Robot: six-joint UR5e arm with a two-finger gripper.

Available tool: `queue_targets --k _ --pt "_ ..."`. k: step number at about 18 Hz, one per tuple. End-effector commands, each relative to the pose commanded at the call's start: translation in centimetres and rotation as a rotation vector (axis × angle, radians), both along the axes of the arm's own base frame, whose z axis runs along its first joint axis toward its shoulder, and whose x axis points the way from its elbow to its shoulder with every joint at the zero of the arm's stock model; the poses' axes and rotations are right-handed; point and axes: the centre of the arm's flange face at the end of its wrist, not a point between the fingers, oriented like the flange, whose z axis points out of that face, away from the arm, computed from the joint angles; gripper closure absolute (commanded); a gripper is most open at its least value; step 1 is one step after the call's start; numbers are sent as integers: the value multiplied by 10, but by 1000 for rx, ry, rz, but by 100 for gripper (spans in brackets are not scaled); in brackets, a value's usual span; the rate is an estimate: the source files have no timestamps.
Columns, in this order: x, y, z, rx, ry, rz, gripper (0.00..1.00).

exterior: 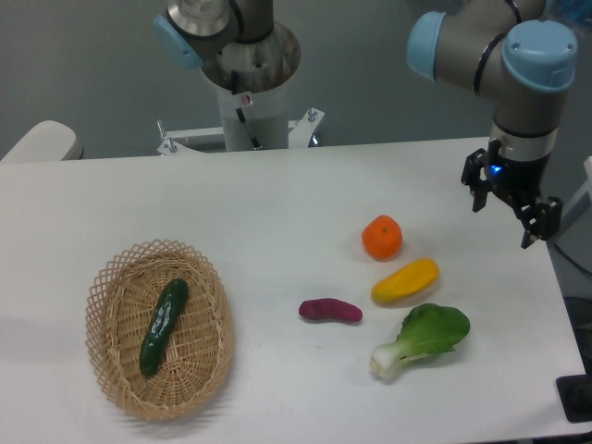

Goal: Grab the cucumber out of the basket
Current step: 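Move the open gripper over the green cucumber in the wicker basket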

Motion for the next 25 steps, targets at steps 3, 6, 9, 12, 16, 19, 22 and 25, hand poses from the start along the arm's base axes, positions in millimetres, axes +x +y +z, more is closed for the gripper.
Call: queue_targets --k 3,6,9,12,16,19,22,25 --pt "3 6 6 2 9 -9 0" --pt "23 29 6 9 0 -23 0" --pt "53 59 -4 47 -51 82 0" --pt "95 99 -10 82 -96 247 0" --pt "149 149 -11 134 -153 451 0" --pt "194 176 -24 139 -204 583 0" --pt "248 198 -54 110 -267 718 0" --pt "302 221 -76 77 -300 786 0"
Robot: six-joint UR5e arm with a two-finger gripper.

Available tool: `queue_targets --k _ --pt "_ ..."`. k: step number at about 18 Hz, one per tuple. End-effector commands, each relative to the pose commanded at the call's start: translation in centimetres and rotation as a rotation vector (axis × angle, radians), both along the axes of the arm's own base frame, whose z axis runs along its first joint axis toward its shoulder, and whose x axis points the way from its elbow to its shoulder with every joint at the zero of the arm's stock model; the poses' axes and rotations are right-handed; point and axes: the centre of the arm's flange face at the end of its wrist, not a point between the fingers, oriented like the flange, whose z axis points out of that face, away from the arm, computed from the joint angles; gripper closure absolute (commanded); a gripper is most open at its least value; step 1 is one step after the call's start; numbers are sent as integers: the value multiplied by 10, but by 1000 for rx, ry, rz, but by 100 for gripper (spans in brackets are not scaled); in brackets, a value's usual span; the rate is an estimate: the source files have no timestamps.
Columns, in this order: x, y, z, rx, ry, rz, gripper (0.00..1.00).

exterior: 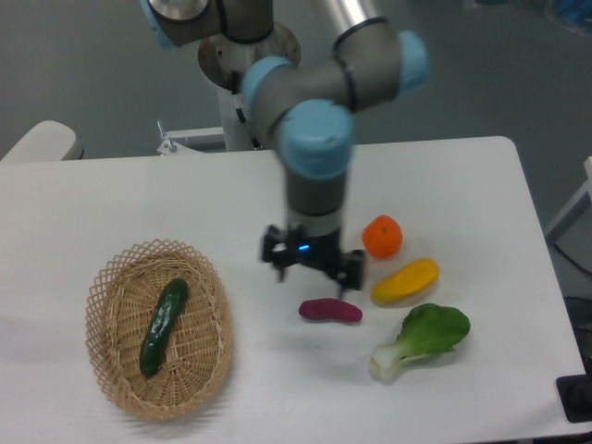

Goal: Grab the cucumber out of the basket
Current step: 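Move the open gripper over the green cucumber in the wicker basket, then lower the gripper and close it around the cucumber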

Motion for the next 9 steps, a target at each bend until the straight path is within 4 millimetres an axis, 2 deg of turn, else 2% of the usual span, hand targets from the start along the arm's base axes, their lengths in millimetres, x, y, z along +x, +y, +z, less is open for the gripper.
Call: queue_targets --k 3,5,9 --pt "40 20 -20 -25 -24 -35 0" --pt "67 30 -42 -43 -33 -84 0" --pt "97 42 -68 -34 -24 -139 0"
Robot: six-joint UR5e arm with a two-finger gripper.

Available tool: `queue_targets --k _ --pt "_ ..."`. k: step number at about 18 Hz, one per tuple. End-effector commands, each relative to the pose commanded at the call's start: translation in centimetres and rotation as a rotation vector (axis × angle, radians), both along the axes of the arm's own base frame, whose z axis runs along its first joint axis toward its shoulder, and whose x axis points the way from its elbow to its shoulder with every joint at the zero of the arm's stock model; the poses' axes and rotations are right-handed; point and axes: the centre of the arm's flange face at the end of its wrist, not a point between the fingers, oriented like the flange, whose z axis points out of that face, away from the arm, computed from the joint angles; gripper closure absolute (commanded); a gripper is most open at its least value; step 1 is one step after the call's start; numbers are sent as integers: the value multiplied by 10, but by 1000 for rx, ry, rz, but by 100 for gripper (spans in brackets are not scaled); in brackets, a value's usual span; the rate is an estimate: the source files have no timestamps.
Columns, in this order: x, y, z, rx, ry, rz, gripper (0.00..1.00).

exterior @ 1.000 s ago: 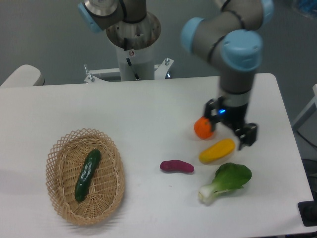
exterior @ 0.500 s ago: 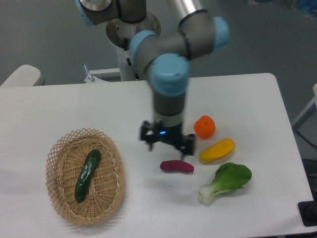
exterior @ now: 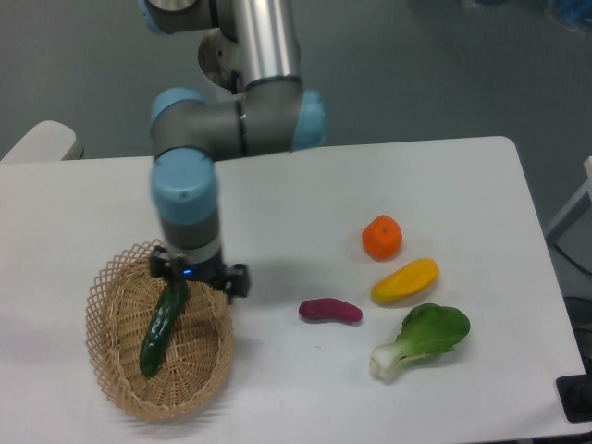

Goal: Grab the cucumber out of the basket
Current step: 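Lower the gripper and close it around the cucumber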

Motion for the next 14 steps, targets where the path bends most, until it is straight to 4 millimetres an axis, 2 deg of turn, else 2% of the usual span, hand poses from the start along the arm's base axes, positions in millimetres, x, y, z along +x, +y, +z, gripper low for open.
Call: queue_targets --k 2,7,14 --pt "6 3 -13 -7 -2 -12 0" --pt "18 12 -29 -6 -1 -37 0" --pt "16 14 -41 -23 22 -49 0"
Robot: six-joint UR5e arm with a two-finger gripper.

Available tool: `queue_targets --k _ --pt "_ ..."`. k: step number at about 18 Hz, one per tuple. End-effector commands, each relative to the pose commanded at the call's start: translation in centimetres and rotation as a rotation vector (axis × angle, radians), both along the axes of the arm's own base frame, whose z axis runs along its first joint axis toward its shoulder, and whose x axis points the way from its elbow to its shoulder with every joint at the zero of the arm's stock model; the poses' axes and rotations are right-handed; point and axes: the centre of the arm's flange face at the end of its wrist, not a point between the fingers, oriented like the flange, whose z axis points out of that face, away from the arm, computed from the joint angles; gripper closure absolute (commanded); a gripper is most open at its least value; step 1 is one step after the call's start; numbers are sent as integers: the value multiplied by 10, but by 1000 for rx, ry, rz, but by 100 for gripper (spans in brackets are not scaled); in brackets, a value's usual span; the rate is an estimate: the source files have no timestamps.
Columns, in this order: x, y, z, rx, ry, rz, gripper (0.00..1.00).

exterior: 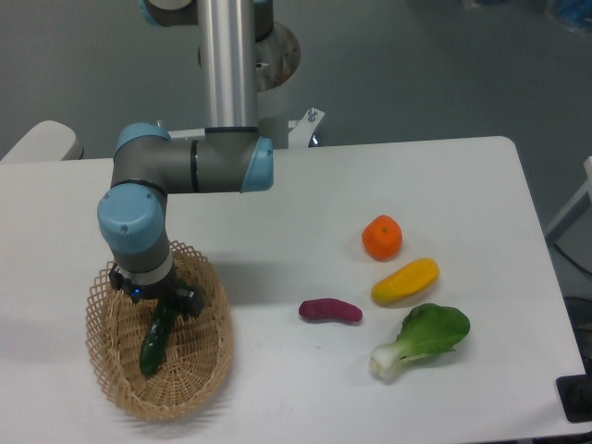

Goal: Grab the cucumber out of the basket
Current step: 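Lower the gripper and close it around the cucumber, then lift the cucumber out of the basket and carry it toward the bok choy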

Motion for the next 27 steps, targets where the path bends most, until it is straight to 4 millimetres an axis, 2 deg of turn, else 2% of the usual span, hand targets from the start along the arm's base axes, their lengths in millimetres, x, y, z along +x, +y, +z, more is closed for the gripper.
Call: queue_targets --k 1,2,4,5,7,9,14,17,19,23,27 --pt "3 2 -1 -3 7 -6 0" --pt "3 2 -2 -5 11 -7 4" --pt "2 3 -2 -6 13 -7 36" --pt "2 4 -1 -5 13 -8 49" --pt "2 4 1 -2 15 -8 67" --pt "1 5 3 2 17 -8 75" --pt "0 9 12 19 25 -13 78" --pt "-5 14 26 44 41 -32 78" --pt "-15 17 47 73 59 -55 78" --pt "-66 -2 100 129 111 -63 78" --pt "-131 -34 134 143 151 -51 78"
